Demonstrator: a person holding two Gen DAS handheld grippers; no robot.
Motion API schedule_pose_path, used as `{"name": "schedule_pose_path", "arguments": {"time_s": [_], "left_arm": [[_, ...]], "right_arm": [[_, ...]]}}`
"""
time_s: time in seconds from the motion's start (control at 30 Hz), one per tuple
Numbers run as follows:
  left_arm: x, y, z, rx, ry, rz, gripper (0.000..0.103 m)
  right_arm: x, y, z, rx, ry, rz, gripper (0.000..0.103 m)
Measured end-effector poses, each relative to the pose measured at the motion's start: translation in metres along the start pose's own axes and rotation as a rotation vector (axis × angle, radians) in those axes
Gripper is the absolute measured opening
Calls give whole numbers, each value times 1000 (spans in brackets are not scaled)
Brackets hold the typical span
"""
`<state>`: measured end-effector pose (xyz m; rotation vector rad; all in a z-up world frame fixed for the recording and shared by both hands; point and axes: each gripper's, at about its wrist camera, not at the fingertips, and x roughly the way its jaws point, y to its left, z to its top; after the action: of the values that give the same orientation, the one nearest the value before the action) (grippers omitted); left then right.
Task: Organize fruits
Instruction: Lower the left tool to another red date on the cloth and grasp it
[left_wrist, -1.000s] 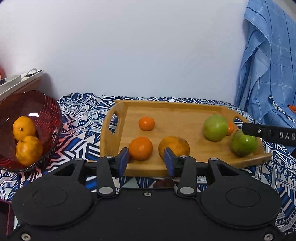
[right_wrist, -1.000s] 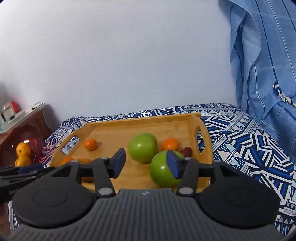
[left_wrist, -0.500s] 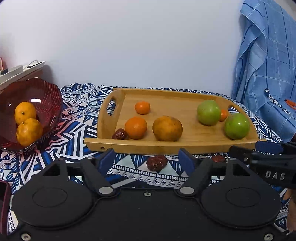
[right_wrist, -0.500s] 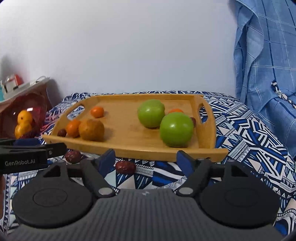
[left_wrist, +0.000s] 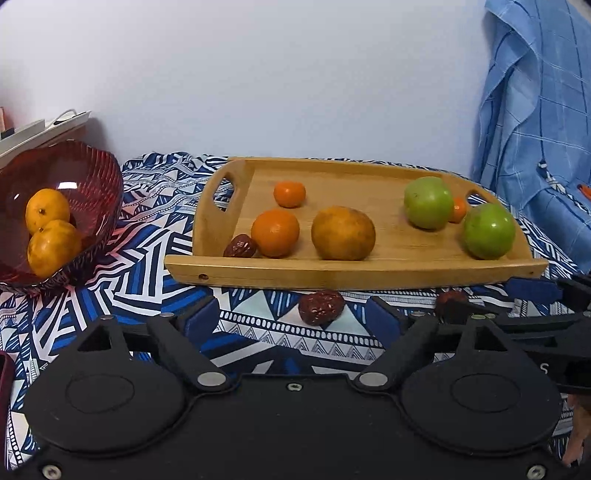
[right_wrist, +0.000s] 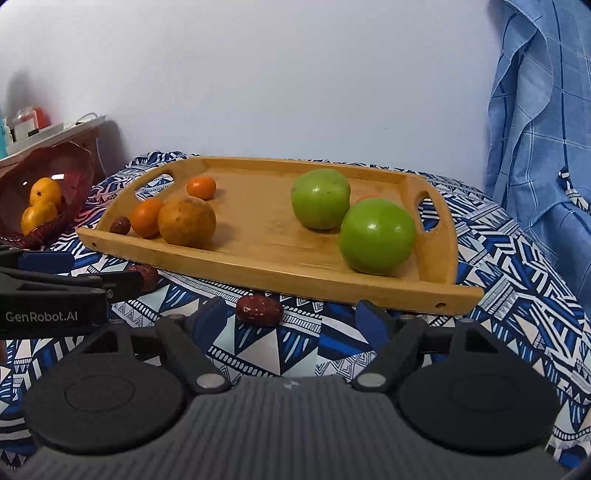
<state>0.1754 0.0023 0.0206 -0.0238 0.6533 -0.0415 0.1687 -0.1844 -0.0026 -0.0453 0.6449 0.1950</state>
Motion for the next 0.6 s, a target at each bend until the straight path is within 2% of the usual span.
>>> {"name": "schedule_pose_path", "arguments": {"time_s": [0.13, 0.37, 0.6], "left_arm": [[6, 2, 1, -21, 13, 10, 84], [14, -1, -1, -18, 41, -14, 62], [15, -5, -3, -17, 46, -47, 48]], "right_arm": [[3, 0, 0, 5, 10, 11, 87], [5, 6, 0, -4, 10, 32, 85], [6, 11, 0, -5, 4, 52, 69]]}}
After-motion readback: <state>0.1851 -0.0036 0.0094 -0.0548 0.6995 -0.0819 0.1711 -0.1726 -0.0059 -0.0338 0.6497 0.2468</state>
